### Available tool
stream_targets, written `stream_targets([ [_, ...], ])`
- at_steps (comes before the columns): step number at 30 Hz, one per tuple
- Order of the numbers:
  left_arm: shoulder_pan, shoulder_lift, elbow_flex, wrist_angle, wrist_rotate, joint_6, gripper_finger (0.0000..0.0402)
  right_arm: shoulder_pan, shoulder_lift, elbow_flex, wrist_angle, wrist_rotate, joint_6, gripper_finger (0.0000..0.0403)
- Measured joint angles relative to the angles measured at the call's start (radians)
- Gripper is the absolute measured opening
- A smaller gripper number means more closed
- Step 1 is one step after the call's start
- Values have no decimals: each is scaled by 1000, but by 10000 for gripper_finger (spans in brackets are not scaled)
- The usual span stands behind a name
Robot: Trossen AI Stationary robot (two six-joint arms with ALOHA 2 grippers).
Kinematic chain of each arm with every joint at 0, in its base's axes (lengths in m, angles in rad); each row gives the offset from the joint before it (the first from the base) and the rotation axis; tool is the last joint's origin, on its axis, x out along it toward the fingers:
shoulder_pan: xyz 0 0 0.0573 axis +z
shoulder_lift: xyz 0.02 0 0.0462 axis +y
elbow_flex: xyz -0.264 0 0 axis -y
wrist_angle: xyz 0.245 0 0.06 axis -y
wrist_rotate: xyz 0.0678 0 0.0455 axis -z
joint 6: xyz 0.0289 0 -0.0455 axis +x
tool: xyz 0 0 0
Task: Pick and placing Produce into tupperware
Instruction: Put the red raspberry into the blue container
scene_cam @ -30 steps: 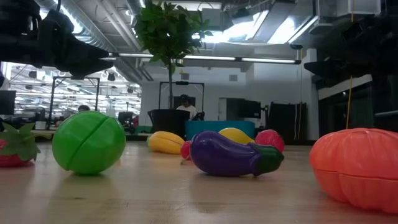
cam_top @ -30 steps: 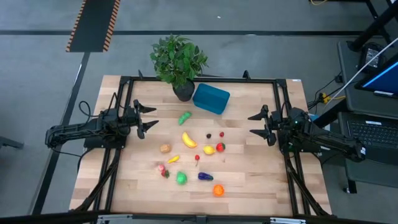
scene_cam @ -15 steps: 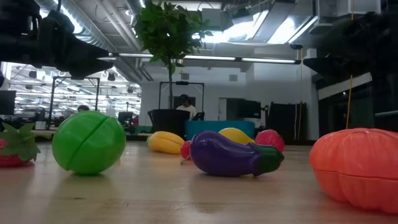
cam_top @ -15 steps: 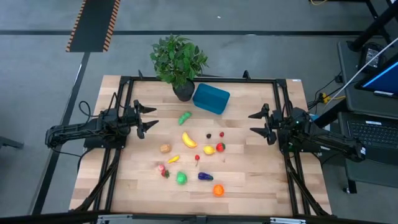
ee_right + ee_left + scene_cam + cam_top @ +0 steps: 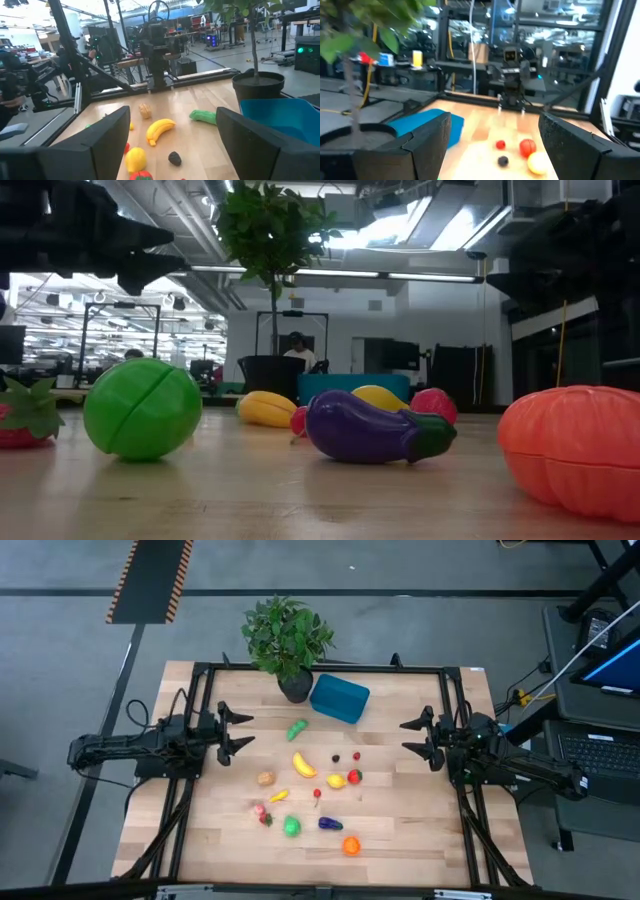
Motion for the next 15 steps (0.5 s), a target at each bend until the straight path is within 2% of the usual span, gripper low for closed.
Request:
stream_targets([
  [7, -74, 254, 10, 182, -56, -20, 290, 1, 42, 0, 15, 12, 3, 297],
  [11, -109, 419, 89, 197, -86, -16, 282, 1, 94, 1, 78, 12, 0, 297],
  [15, -141, 582, 189, 196, -86, 51, 272, 1, 154, 40, 77, 2, -24, 297],
])
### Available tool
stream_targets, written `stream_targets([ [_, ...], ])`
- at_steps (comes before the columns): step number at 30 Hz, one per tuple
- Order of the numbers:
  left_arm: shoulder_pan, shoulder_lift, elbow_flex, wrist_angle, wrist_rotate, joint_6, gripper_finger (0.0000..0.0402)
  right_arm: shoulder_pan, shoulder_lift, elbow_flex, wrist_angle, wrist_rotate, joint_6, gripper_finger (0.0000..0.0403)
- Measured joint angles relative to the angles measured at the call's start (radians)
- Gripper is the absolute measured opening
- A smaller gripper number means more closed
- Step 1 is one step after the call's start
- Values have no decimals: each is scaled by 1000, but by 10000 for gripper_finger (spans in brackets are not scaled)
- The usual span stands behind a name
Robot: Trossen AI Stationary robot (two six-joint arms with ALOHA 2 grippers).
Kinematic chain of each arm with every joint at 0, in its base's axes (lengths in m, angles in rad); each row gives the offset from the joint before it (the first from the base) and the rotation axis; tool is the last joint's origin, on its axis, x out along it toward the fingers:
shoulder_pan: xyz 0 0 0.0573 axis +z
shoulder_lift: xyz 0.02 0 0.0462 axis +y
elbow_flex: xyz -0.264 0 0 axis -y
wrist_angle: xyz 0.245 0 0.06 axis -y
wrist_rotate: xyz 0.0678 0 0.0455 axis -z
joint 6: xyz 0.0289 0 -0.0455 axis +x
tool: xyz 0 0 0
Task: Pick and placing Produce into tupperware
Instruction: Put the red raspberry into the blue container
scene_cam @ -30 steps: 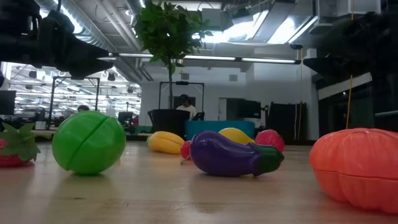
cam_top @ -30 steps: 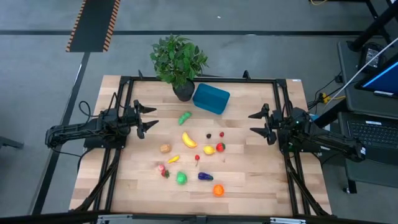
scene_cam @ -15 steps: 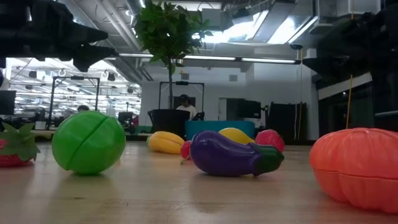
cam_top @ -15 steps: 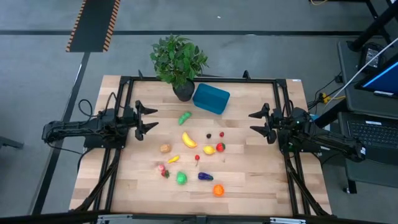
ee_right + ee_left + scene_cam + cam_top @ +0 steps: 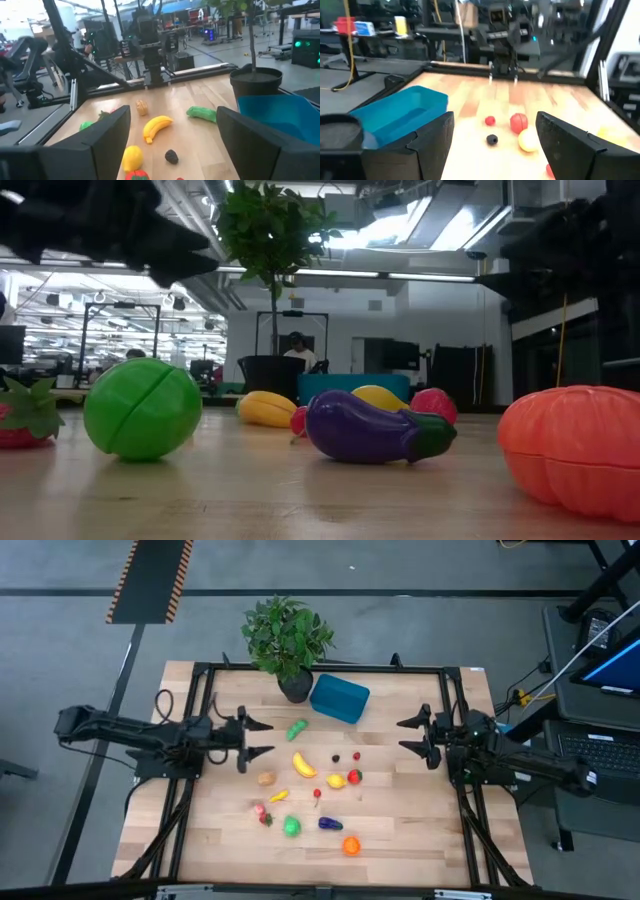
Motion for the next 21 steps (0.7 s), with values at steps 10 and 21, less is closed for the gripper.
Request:
stream_targets([
  [10, -31, 233, 141, -52, 0, 29, 265, 80, 223, 208, -176, -8, -150, 296],
  [21, -38, 271, 167, -98, -1, 48, 265, 224, 527, 380, -321, 149, -264, 296],
])
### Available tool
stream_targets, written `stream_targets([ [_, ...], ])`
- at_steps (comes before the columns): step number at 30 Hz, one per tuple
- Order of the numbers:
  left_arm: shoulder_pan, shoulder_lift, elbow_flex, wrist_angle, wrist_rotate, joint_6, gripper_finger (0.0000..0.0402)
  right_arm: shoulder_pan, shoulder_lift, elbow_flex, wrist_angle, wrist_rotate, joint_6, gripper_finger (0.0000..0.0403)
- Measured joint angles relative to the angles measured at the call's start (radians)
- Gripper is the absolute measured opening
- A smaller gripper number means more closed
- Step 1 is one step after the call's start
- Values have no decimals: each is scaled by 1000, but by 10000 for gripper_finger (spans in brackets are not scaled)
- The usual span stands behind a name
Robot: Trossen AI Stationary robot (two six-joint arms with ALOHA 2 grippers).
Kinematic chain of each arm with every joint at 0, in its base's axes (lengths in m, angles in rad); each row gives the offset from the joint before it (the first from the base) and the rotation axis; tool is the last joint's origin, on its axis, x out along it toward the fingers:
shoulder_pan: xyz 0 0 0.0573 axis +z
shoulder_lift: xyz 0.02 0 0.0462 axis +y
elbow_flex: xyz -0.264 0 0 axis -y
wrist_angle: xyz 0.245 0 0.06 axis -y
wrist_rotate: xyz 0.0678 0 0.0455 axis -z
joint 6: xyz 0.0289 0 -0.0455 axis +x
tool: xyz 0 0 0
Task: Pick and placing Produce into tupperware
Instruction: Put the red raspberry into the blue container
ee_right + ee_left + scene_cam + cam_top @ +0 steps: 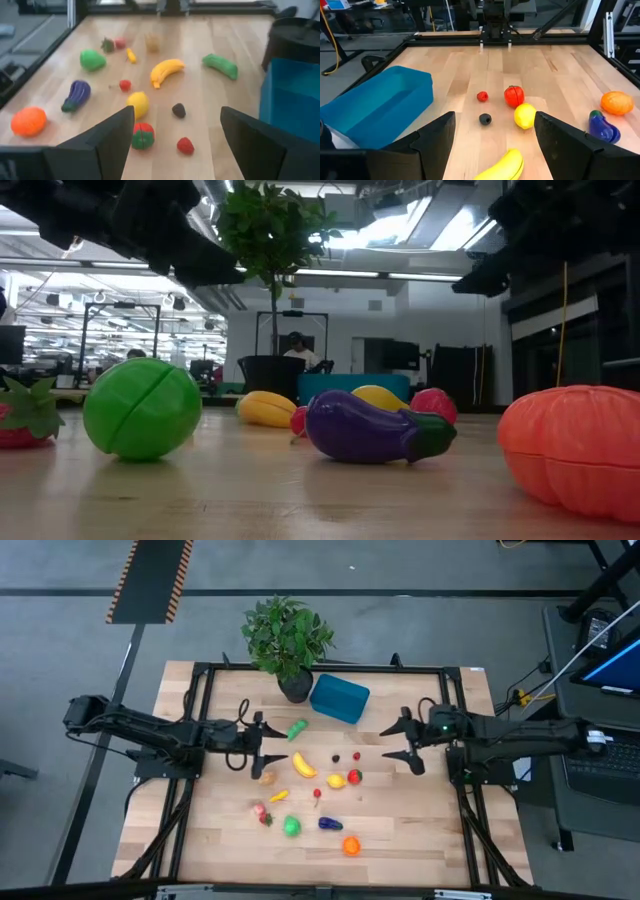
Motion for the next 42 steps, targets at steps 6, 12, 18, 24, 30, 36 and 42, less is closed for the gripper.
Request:
stream_targets([
  [6, 3, 0, 0, -74, -19, -10, 265, 44, 178, 94, -41, 68, -4, 296],
  [12, 3, 0, 0, -132, -74, -2, 265, 56, 358, 186, -135, 216, -61, 296],
  [18, 4, 50, -1, -159, -127, -15, 265, 56, 472, 252, -137, 219, -35, 296],
  [24, 17, 152, -1, -151, -127, -15, 265, 56, 551, 273, -172, 216, -3, 288],
  [30, 24, 198, -1, -102, -127, -16, 265, 54, 599, 274, -165, 217, 1, 255],
  [36, 23, 195, -1, -93, -127, -16, 265, 54, 660, 274, -151, 216, 26, 234],
  [42, 23, 195, -1, -94, -127, -17, 265, 54, 724, 274, -86, 216, 25, 228],
])
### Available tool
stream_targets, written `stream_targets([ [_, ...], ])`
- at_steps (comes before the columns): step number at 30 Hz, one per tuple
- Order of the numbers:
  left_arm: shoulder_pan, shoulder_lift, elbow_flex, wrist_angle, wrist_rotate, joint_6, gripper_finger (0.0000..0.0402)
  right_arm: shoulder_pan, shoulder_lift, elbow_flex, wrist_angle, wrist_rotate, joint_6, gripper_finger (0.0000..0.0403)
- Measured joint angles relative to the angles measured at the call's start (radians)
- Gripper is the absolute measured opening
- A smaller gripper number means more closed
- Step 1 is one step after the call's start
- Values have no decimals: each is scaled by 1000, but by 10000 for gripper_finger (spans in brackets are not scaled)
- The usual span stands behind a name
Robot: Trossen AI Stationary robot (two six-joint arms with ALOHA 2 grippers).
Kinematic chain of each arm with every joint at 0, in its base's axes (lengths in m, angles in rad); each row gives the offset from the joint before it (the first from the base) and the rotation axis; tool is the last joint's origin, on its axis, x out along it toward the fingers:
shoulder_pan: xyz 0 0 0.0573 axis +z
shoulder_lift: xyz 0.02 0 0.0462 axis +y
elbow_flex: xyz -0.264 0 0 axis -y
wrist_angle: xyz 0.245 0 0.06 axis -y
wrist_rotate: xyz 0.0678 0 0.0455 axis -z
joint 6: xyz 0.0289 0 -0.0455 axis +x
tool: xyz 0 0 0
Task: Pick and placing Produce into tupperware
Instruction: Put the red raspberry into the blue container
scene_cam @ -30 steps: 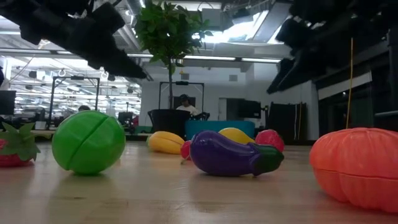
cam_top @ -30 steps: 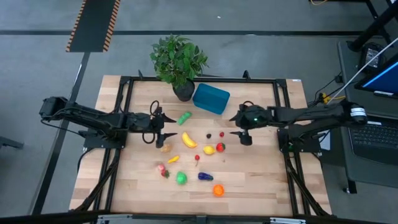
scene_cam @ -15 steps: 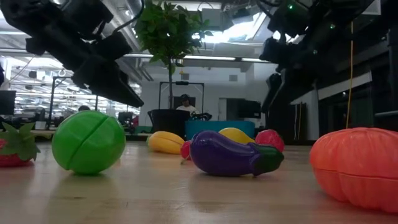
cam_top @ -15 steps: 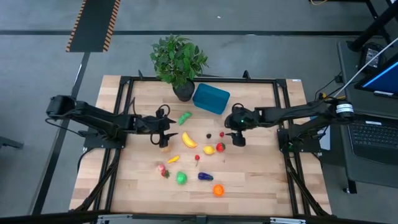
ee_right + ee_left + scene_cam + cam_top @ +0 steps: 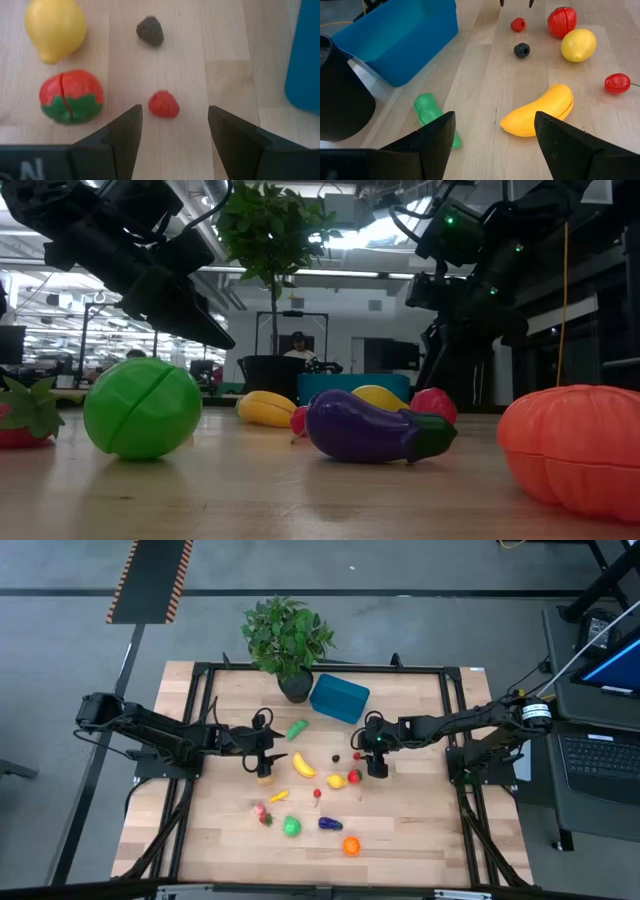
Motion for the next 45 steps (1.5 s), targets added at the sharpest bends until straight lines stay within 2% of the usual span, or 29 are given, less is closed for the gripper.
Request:
stream_targets([
  [17, 0, 0, 0, -1, 0, 0, 265, 1, 103, 0, 60, -2, 31, 227],
  [27, 0, 0, 0, -1, 0, 0, 265, 2, 154, 0, 103, -42, 56, 227],
  [36, 0, 0, 0, -2, 0, 0, 265, 2, 170, 1, 123, -43, 55, 227],
  [40, 0, 0, 0, -2, 0, 0, 265, 2, 171, 1, 125, -43, 55, 212],
  [45, 0, 0, 0, -2, 0, 0, 265, 1, 171, 1, 127, -43, 54, 173],
])
